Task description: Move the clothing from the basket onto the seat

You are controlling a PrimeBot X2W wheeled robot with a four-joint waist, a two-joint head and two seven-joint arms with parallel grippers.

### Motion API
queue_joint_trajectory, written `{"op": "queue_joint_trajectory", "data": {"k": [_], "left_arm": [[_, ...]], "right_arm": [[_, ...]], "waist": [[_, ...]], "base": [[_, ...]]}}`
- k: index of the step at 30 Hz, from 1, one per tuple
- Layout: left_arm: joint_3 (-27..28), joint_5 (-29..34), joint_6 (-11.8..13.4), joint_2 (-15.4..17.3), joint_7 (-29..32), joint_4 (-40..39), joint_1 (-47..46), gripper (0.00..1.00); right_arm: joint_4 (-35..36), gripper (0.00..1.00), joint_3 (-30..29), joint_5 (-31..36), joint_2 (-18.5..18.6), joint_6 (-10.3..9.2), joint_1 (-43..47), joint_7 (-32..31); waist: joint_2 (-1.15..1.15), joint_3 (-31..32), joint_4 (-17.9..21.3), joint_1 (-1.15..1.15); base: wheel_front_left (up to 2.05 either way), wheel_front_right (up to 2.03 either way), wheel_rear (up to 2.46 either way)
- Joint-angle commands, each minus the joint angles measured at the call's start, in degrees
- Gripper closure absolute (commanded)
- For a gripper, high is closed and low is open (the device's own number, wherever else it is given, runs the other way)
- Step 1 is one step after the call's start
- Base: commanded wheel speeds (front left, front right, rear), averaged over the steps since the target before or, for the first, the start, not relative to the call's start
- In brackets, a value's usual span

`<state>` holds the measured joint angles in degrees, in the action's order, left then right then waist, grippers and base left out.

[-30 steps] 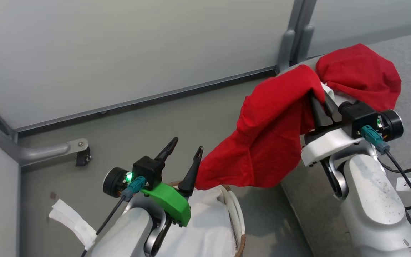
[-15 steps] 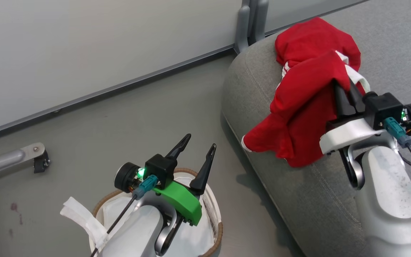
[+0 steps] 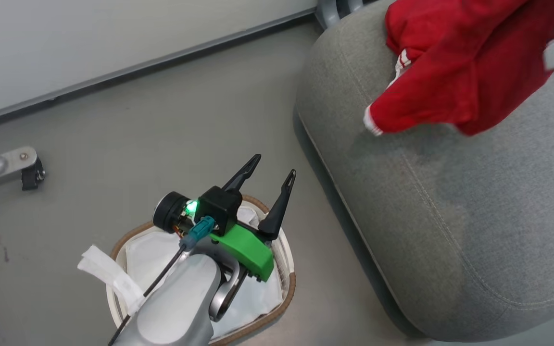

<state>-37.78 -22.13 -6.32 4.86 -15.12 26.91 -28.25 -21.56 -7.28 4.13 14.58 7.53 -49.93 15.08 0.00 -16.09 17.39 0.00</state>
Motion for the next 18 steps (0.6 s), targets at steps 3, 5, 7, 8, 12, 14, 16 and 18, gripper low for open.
{"op": "queue_joint_trajectory", "data": {"k": [3,5,7,8,12,14,16,18], "left_arm": [[-0.25,0.99,-0.26,1.17,-0.04,-1.07,-2.43,0.00],[-0.40,1.71,-0.28,1.59,-0.03,-1.72,-3.41,0.00],[-0.47,2.29,-0.04,1.94,0.07,-2.33,-4.51,0.00],[-0.51,2.50,0.08,2.16,0.21,-2.58,-4.93,0.00],[-0.86,3.39,0.32,2.79,0.67,-3.73,-6.38,0.00],[-1.07,3.65,0.43,2.91,0.88,-4.21,-7.01,0.00],[-1.31,3.75,0.64,3.09,1.22,-4.80,-7.42,0.00],[-1.42,3.92,0.74,3.39,1.50,-5.36,-7.60,0.00]], "right_arm": [[-2.85,1.00,-2.15,0.22,3.84,-0.08,-7.24,0.13],[-4.71,1.00,-3.74,0.80,5.81,-0.08,-10.44,0.05],[-6.50,1.00,-5.21,1.31,7.73,-0.08,-13.44,0.05],[-7.45,1.00,-5.77,1.57,8.30,-0.08,-14.36,0.06],[-12.08,1.00,-8.04,2.51,9.56,-0.08,-16.23,0.08],[-13.73,1.00,-9.22,3.04,9.55,-0.08,-15.09,0.11],[-15.39,1.00,-10.43,3.49,8.84,-0.08,-13.09,0.10],[-16.94,1.00,-11.24,4.28,7.89,-0.08,-11.06,0.11]], "waist": [[0.00,-6.36,-2.91,0.00],[0.00,-8.43,-3.51,0.00],[0.00,-10.56,-4.02,0.00],[0.00,-11.48,-4.22,0.00],[0.00,-14.77,-4.95,0.00],[0.00,-15.99,-5.17,0.00],[0.00,-17.00,-5.26,0.00],[0.00,-17.83,-5.19,0.00]], "base": [[0.00,0.00,0.00],[0.00,0.00,0.00],[0.00,0.00,0.00],[0.00,0.00,0.00],[0.00,0.00,0.00],[0.00,0.00,0.00],[0.00,0.00,0.00],[0.00,0.00,0.00]]}}
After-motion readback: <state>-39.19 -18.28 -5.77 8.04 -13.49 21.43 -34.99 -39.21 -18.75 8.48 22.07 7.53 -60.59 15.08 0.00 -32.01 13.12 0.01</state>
